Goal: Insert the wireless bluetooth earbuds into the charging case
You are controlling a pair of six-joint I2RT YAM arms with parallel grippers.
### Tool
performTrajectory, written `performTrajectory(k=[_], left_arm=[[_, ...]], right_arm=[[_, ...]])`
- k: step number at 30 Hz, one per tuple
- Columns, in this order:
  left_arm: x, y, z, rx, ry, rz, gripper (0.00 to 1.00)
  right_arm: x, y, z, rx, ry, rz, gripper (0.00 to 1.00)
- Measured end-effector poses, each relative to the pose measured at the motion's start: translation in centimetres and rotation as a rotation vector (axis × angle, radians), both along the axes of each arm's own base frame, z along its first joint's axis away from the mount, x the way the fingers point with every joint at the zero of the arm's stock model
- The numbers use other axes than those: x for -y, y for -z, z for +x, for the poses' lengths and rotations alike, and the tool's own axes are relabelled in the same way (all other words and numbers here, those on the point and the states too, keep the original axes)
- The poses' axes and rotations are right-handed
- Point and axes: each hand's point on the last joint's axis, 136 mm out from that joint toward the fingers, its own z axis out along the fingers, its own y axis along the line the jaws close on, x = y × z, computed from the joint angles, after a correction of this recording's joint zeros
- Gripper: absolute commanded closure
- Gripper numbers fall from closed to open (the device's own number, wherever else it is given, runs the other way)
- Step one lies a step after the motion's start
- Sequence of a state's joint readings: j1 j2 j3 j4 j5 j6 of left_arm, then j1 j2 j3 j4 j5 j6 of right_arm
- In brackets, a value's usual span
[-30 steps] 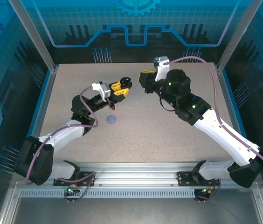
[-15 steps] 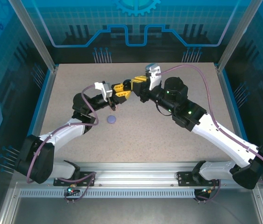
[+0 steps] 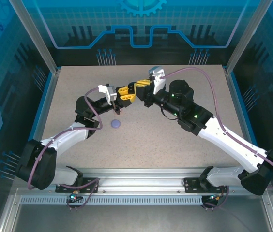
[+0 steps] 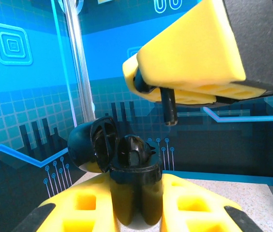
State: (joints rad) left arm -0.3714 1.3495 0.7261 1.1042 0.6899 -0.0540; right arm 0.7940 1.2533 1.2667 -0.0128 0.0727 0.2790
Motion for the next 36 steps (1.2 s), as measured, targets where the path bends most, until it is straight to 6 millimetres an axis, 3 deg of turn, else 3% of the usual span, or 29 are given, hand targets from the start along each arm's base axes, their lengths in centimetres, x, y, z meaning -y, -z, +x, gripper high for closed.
performTrajectory(k=[7,36], left_arm=[[0.0,0.0,0.0,-0.004,0.000,0.002,1.00],[0.3,0.8,0.1,-0.040,0.008,0.017,1.00]], right_arm=[[-0.5,0.9,0.5,-0.015,0.000,-0.015,0.82],[-0.4,1.7,1.1,-0.012,0.023,-0.048,0.87]])
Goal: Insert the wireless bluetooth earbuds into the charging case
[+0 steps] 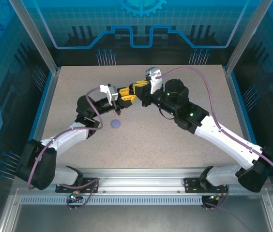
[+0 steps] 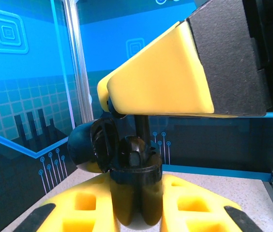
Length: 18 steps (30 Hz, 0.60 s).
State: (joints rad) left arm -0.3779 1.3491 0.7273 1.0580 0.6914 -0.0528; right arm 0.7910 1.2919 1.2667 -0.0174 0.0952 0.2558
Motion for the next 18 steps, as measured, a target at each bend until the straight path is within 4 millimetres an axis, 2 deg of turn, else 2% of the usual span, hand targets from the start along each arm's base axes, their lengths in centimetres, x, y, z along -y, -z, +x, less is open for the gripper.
performTrajectory(k=[9,13,18], left_arm=[[0.1,0.2,0.0,-0.008,0.005,0.006,1.00],[0.1,0.0,0.0,-0.004,0.005,0.004,1.00],[0.1,0.1,0.0,-0.007,0.005,0.005,1.00]], right_arm=[[0.2,0.2,-0.7,-0.011,-0.019,-0.012,0.87],[0.1,1.1,-0.9,-0.037,-0.033,-0.034,0.88],[0.2,1.3,-0.9,-0.041,-0.029,-0.039,0.88]])
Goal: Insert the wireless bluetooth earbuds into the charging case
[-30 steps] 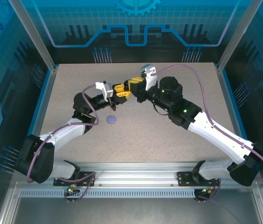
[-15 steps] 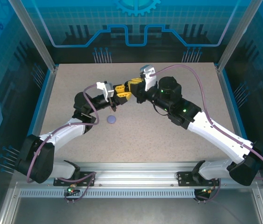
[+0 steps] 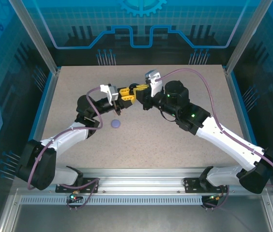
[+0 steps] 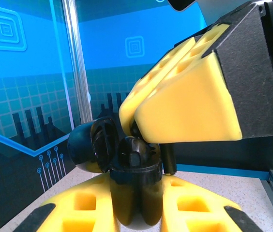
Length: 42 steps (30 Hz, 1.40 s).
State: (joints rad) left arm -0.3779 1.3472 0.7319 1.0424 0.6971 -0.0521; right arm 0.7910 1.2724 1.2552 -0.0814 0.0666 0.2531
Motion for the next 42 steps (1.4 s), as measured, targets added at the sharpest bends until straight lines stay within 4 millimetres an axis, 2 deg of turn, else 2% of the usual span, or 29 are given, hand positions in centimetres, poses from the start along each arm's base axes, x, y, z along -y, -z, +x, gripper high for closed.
performTrajectory(k=[11,14,21,23,28,38,42], left_arm=[[0.0,0.2,0.0,-0.006,0.000,0.004,1.00],[0.1,0.1,-0.1,-0.004,0.003,0.003,1.00],[0.2,0.1,-0.1,-0.003,0.004,0.003,1.00],[0.2,0.1,-0.1,-0.003,0.004,0.003,1.00],[0.2,0.1,-0.1,-0.003,0.005,0.003,1.00],[0.0,-0.5,-0.4,0.011,0.004,-0.003,1.00],[0.0,-0.5,-0.5,0.013,0.005,-0.004,1.00]], right_arm=[[0.1,-0.2,-0.1,-0.018,-0.006,0.023,0.89],[0.3,-1.1,-0.6,-0.015,-0.011,0.051,0.88],[1.1,-4.5,-1.5,0.038,-0.017,0.129,0.88],[1.2,-4.8,-1.5,0.044,-0.017,0.134,0.88],[1.0,-4.5,-1.3,0.039,-0.016,0.127,0.88],[0.1,-2.6,-0.4,0.005,-0.012,0.089,0.89],[0.2,-2.5,-0.2,0.007,-0.004,0.086,0.89]])
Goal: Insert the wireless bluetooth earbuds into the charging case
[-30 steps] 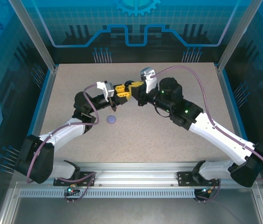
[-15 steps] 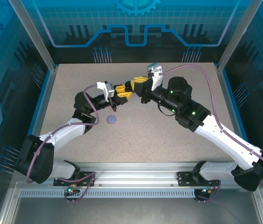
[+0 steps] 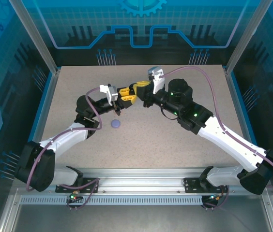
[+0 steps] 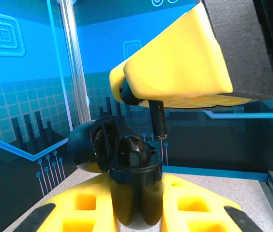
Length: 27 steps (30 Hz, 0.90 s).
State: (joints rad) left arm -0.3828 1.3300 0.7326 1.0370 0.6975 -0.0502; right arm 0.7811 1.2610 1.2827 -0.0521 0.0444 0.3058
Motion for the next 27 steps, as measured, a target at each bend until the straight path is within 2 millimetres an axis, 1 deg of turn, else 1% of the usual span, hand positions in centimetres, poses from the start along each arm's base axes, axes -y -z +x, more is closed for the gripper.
performTrajectory(k=[7,14,27], left_arm=[[0.0,-0.1,-0.1,0.002,0.001,0.000,1.00],[0.2,0.0,-0.2,-0.003,0.005,0.001,1.00],[0.2,0.4,0.0,-0.020,0.005,0.008,1.00]], right_arm=[[0.5,0.1,0.6,-0.002,0.019,-0.002,0.89],[0.3,0.9,1.1,-0.015,0.021,-0.014,0.91],[0.1,1.4,0.9,-0.006,0.013,-0.043,0.91]])
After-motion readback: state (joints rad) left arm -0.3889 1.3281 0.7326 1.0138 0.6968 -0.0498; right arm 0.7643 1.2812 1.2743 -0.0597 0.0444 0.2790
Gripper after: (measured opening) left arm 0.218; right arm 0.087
